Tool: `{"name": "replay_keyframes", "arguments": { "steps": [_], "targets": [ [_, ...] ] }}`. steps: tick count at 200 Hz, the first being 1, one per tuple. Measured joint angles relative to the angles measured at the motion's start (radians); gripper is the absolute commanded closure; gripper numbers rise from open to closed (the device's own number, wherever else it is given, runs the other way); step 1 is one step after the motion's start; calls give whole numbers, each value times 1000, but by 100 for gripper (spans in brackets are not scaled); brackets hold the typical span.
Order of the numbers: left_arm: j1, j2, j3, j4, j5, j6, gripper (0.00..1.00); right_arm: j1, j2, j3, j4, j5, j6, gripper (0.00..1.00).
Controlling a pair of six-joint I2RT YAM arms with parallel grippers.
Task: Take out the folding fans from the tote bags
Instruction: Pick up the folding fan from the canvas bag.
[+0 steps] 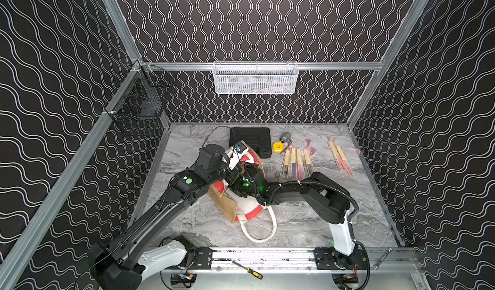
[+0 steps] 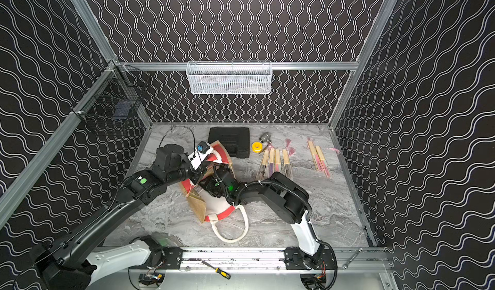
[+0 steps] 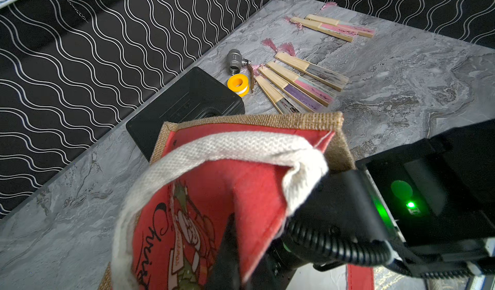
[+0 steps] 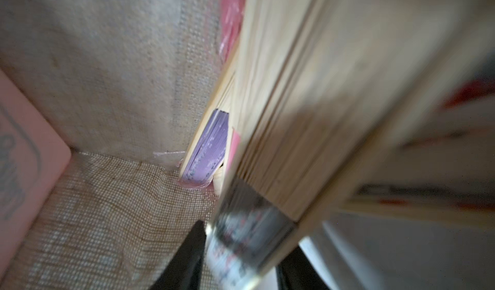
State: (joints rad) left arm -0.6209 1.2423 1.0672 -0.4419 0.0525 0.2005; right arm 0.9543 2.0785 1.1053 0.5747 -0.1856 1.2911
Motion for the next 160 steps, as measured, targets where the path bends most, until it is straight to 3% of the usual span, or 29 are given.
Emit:
{"name": "replay_keyframes", "arguments": {
  "steps": [48,82,160],
  "targets": [
    [0,1,-1,0,3,0,100,-1,-29,-37,10,-14,8,82],
    [0,2,-1,1,3,0,100,-4,-93,-87,24,-14,-5,89],
    [0,2,-2,2,2,0,100,-10,-220,-143,-55,-1,-79,92]
  ]
}}
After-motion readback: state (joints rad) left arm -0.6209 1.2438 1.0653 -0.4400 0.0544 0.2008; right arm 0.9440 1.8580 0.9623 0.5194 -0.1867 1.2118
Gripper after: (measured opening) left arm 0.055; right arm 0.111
